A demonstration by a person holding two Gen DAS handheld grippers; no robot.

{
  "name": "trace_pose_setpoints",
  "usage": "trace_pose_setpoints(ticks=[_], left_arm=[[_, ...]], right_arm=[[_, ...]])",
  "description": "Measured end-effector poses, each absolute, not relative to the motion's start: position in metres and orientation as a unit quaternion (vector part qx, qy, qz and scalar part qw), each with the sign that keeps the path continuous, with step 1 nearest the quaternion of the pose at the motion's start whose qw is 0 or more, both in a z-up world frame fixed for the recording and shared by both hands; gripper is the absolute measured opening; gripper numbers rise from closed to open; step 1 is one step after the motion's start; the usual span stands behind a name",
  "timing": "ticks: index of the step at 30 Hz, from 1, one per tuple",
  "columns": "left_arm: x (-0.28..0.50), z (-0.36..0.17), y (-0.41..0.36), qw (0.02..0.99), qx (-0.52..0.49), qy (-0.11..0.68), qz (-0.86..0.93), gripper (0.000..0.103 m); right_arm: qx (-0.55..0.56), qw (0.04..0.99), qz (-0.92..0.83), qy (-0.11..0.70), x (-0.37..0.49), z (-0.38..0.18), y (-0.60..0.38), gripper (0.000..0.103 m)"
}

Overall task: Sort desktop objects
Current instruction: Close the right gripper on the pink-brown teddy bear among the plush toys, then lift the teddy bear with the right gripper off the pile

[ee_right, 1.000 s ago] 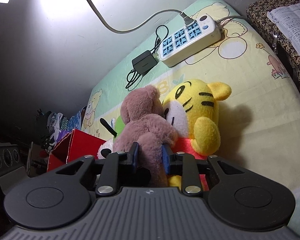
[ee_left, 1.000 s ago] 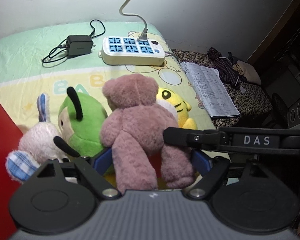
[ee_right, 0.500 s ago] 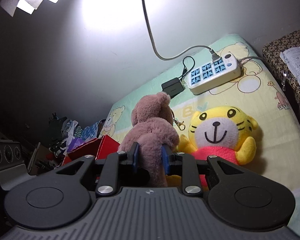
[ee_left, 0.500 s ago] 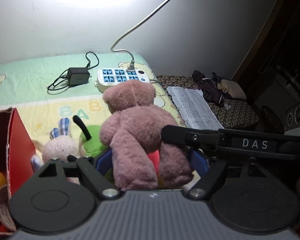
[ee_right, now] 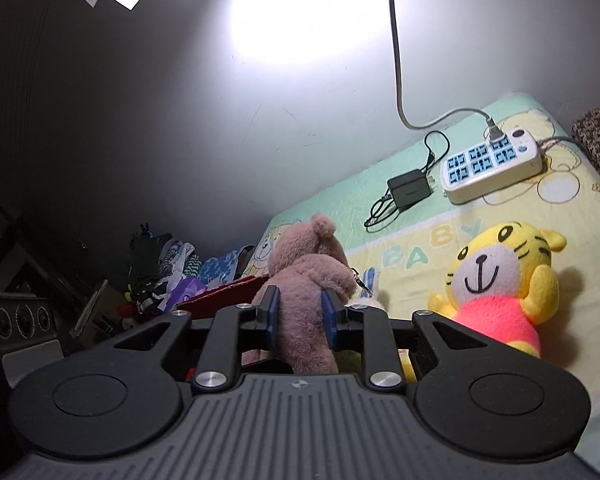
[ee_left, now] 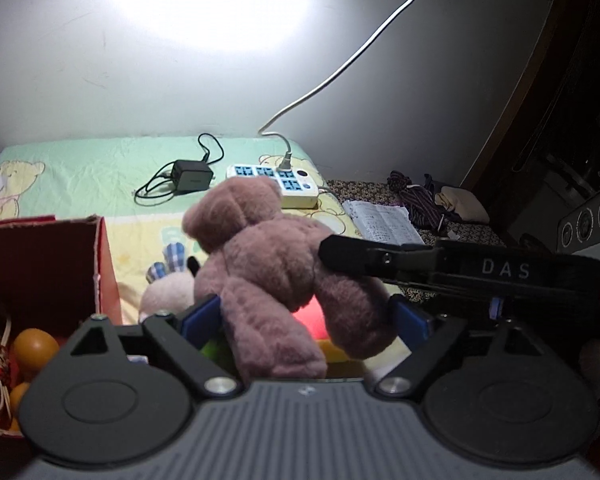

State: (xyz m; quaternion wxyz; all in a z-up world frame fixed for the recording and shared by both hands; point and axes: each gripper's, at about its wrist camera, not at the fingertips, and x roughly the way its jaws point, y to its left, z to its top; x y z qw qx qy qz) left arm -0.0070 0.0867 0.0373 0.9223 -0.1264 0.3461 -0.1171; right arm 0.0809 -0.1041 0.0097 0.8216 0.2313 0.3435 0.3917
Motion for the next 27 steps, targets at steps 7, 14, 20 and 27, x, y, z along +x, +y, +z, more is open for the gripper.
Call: trace_pose_setpoints(ticks=[7,14,20,27], left_arm=[[-0.014,0.018,0.088,0.912,-0.137,0.365,-0.13,0.089],[-0.017,0.012,0.09,0.903,-0.152,0.374,-0.147,0.089],[-0.016,0.002,0.078,0.895,-0.155,0.391,-0.147,0.088],[0.003,-0.012,0.054,0.887,-0.123,0.422,-0.143,0.086]], right_arm=[[0.222,0.809,0.402,0.366,0.062,-0.004,-0.095,0.022],[0.265,0.798,0.388,0.378,0.066,-0.015,-0.112,0.021],[0.353,0.76,0.399,0.374,0.069,-0.023,-0.143,0.001],[0.296,0.814,0.295,0.404,0.08,-0.049,-0.157,0.035]])
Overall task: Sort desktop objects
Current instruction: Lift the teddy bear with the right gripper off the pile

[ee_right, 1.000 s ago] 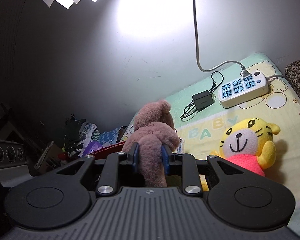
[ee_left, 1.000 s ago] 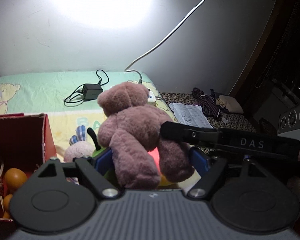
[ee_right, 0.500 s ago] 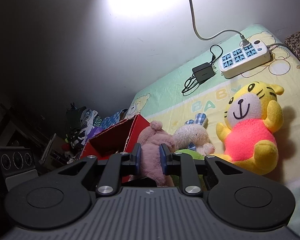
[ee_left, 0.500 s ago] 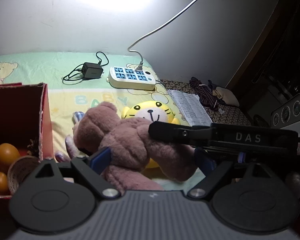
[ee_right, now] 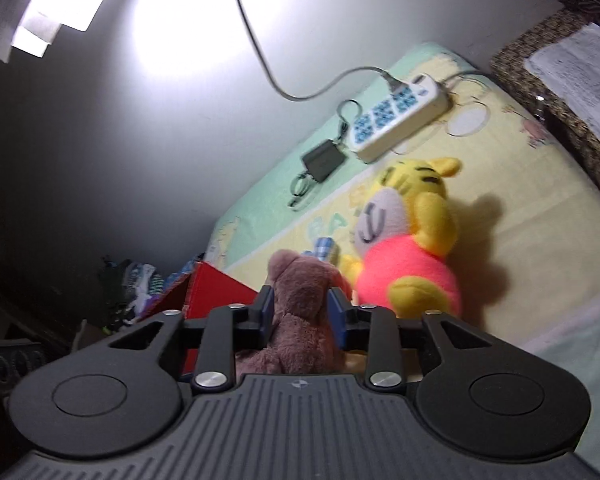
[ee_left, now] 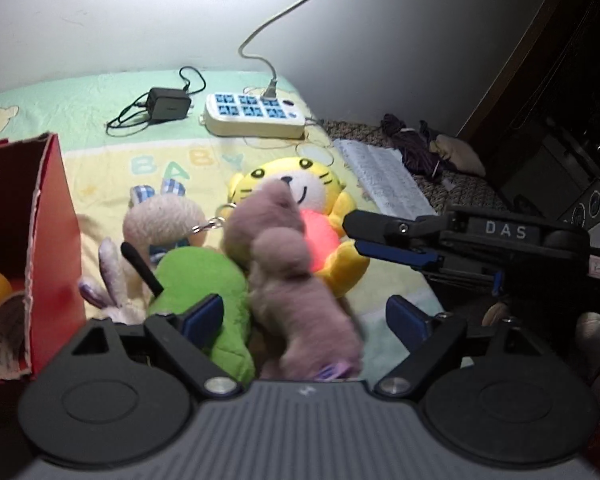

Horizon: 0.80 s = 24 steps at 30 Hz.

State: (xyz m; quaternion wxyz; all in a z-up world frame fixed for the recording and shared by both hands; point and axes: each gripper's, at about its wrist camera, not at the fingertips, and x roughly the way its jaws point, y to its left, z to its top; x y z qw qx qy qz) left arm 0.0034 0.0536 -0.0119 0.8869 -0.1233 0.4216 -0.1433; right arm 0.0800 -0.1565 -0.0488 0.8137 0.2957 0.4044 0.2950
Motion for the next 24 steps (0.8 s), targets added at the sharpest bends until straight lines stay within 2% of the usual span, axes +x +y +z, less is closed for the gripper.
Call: trace_pose_setpoints(ticks=[1,6,9,15,19,24], left_arm=[[0.003,-0.014,0.053,0.882,-0.127,0.426,-0.153,0.083],[-0.008,-0.005,0.031,0.885,-0.101,0.41,-0.195,0.083],[-0.009,-0.01,0.011,0.873,-0.08,0.424,-0.226,0.084],[0.0,-0.036,-0.011,0.864,-0.024,0.461,-0.201,0.086],[0.0,-0.041,-0.018,0.866,0.005,0.46,-0.196,0.093],[0.001,-0.049,-0.025,0.855,0.008,0.474,-0.21,0.096]], right_arm=[[0.301,0.805,0.295,0.418,0.08,-0.058,-0.16,0.035],[0.272,0.813,0.287,0.428,0.07,-0.067,-0.174,0.036],[0.257,0.817,0.282,0.432,0.07,-0.072,-0.181,0.042],[0.214,0.812,0.319,0.439,0.072,-0.081,-0.173,0.044],[0.187,0.816,0.314,0.448,0.078,-0.094,-0.167,0.049],[0.222,0.786,0.348,0.459,0.086,-0.106,-0.165,0.053]])
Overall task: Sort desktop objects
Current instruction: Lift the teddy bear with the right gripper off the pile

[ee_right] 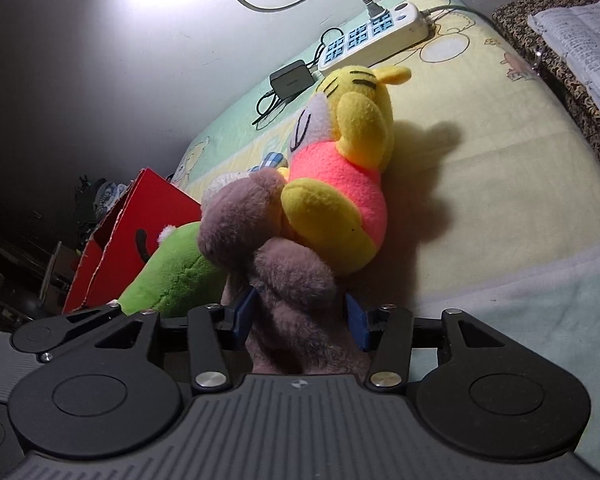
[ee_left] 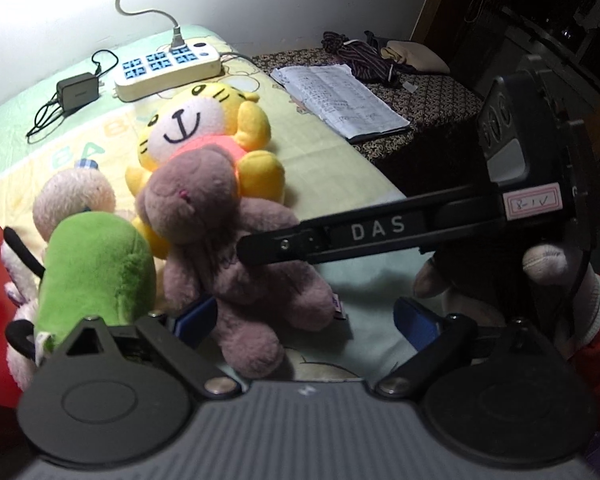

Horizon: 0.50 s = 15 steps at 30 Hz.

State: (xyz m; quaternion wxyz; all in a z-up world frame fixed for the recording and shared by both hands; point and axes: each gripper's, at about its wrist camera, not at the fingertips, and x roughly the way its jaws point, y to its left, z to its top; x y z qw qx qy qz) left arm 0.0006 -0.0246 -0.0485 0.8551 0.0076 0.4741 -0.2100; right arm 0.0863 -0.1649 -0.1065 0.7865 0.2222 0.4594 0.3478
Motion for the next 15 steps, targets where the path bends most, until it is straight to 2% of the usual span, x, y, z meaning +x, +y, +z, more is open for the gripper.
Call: trace_pose_setpoints(ticks=[2,3,4,6,8,15], left_arm=[[0.002,-0.052,-0.026,0.85,0.005,0.482,-0.213,0.096],[0.002,-0.053,-0.027,0.85,0.007,0.482,-0.212,0.096],[0.002,-0.052,-0.029,0.851,0.011,0.481,-0.209,0.096],[0.002,-0.051,-0.03,0.853,0.015,0.48,-0.204,0.096],[0.002,-0.049,-0.028,0.855,0.015,0.478,-0.2,0.095],[0.001,-0.041,-0.013,0.855,-0.018,0.469,-0.223,0.095]], right_arm=[[0.245,0.772,0.352,0.468,0.091,-0.114,-0.164,0.06],[0.254,0.766,0.357,0.471,0.092,-0.117,-0.162,0.058],[0.259,0.757,0.369,0.473,0.093,-0.119,-0.16,0.047],[0.269,0.752,0.377,0.469,0.091,-0.117,-0.161,0.042],[0.283,0.744,0.383,0.468,0.089,-0.114,-0.168,0.03],[0.31,0.751,0.381,0.442,0.072,-0.094,-0.207,0.024]])
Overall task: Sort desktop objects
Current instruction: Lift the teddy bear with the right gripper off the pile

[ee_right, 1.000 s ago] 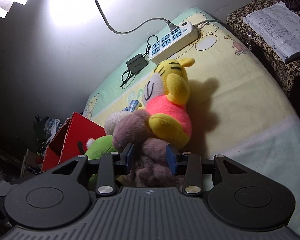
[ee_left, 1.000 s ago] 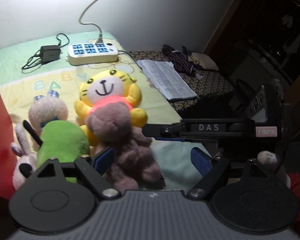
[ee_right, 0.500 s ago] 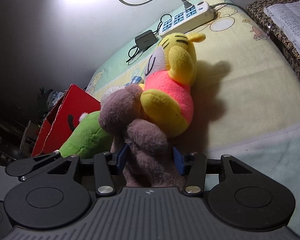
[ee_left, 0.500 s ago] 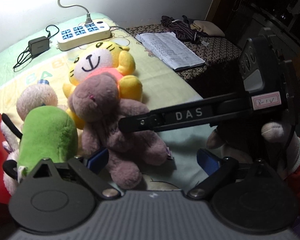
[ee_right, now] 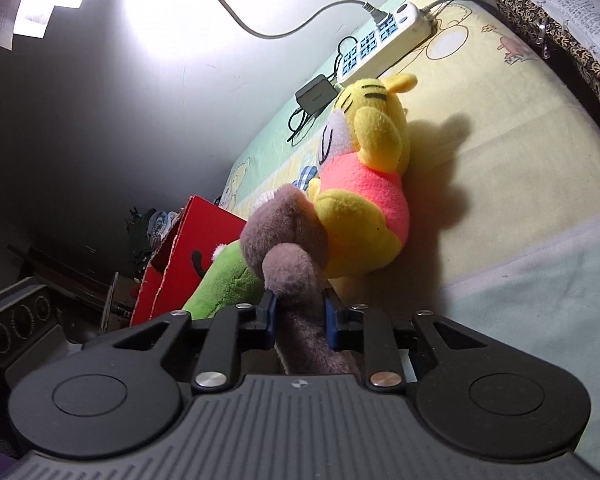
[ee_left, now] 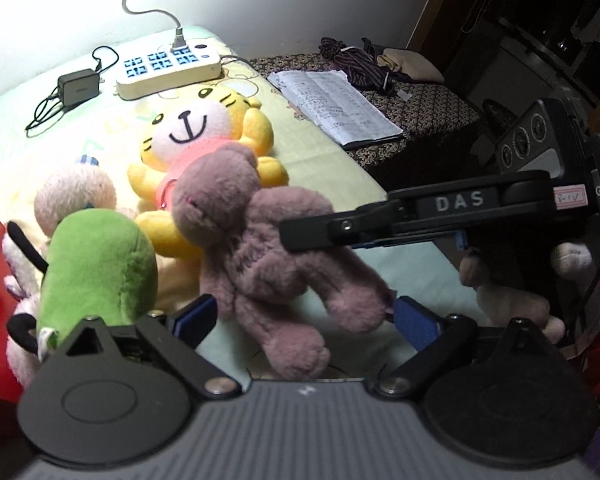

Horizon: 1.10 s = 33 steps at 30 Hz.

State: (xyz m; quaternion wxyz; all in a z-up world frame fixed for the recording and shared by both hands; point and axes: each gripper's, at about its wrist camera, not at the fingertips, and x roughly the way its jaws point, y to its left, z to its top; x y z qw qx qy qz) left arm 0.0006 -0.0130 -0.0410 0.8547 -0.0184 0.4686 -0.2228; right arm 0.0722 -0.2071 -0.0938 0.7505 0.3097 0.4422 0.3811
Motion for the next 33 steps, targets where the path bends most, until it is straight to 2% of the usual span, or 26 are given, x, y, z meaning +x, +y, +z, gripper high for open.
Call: trace_pose_setpoints(ticks=[5,11,16,18,22,33], left_arm=[[0.01,-0.052,-0.025,0.841,-0.028,0.478,-0.25,0.097],[0.029,-0.079,-0.03,0.805,-0.086,0.518,-0.276,0.101],[0.029,-0.09,-0.035,0.796,-0.089,0.529,-0.28,0.1],[0.029,-0.094,-0.037,0.796,-0.081,0.532,-0.276,0.099],[0.031,-0.1,-0.042,0.8,-0.065,0.533,-0.267,0.095],[0.031,-0.105,-0.039,0.808,-0.058,0.525,-0.259,0.093]], right_arm=[[0.329,0.757,0.364,0.432,0.065,-0.087,-0.221,0.023],[0.367,0.755,0.333,0.43,0.06,-0.091,-0.234,0.02],[0.369,0.758,0.314,0.437,0.059,-0.096,-0.236,0.019],[0.353,0.765,0.31,0.442,0.058,-0.098,-0.234,0.022],[0.314,0.776,0.312,0.449,0.053,-0.102,-0.225,0.036],[0.315,0.774,0.305,0.457,0.045,-0.107,-0.221,0.038]])
